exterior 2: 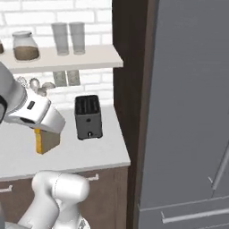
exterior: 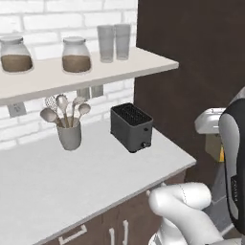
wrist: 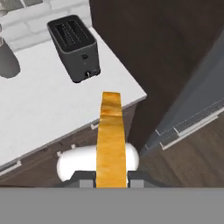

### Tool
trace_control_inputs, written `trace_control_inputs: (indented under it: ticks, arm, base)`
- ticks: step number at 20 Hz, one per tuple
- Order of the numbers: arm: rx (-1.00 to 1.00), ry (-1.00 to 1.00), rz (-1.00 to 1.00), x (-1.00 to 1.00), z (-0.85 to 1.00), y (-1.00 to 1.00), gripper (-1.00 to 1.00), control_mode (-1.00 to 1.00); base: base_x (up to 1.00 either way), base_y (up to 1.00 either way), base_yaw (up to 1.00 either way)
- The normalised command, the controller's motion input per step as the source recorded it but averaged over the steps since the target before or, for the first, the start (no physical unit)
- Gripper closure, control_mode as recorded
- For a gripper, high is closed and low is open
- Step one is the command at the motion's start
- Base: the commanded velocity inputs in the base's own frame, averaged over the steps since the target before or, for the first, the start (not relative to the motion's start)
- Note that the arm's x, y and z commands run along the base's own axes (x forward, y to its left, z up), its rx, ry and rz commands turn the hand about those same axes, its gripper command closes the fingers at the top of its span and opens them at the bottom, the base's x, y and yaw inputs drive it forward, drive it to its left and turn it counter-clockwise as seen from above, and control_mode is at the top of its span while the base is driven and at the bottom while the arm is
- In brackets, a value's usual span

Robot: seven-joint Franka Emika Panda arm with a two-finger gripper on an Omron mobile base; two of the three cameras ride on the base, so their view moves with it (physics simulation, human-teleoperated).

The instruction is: Start the toaster. Once the lever pops up, take the bread to the plate on the dining counter.

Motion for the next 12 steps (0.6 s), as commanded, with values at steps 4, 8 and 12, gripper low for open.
trace_control_inputs:
  ticks: [4,8,12]
  arm:
    - [0.0,0.0,0.0,0.0,0.0,0.0,1.0,1.0]
    - [0.0,0.0,0.0,0.0,0.0,0.0,1.0,1.0]
    - [0.0,0.0,0.0,0.0,0.0,0.0,1.0,1.0]
  base:
    - [-0.17,0.05,-0.92]
    - [-0.4,0.0,-0.92]
    - [-0.57,0.0,-0.88]
